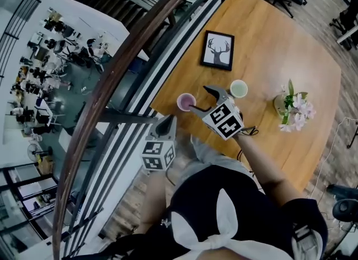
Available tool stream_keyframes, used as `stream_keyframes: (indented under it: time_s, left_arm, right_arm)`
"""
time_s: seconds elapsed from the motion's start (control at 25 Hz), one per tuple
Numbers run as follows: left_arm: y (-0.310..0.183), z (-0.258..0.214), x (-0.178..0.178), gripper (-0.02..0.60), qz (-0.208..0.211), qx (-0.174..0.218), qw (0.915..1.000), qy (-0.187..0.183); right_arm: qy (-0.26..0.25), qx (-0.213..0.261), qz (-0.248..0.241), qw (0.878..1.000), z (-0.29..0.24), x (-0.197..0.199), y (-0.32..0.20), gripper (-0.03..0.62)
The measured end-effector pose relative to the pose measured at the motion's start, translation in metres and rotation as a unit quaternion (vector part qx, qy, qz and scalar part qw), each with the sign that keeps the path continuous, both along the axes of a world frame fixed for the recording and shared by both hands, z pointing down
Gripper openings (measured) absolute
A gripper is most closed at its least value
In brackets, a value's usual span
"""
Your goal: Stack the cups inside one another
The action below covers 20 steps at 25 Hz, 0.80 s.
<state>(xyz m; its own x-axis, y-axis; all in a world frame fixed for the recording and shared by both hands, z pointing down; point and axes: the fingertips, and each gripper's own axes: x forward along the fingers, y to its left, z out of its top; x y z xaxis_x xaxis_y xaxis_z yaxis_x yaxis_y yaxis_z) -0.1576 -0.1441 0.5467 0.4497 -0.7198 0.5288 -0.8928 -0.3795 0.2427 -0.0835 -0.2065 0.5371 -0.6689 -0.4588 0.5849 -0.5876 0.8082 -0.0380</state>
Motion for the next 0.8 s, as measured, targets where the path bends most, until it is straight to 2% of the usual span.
stream_keyframes:
  time_s: [0.36,0.56,0.8]
  left_arm:
    - [0.006,0.002,-0.022,0.032,-0.021,-0.007,0.9998,0.001]
    - [0.01,0.007,-0.029,0.032,-0.032,-0.012,0.9994,0.003]
    - [0.013,0.015,-0.033,0.032,-0.041,-0.02,0.999,0.008]
  right_arm:
    - [0.028,-0.013,-0.037,0.999,0.023,-0.039,0.008,0.345]
    - [0.045,-0.023,-0.049,0.998,0.041,-0.049,0.009,0.373]
    - [0.069,-0.032,-0.048,0.996,0.057,-0.051,0.007,0.374]
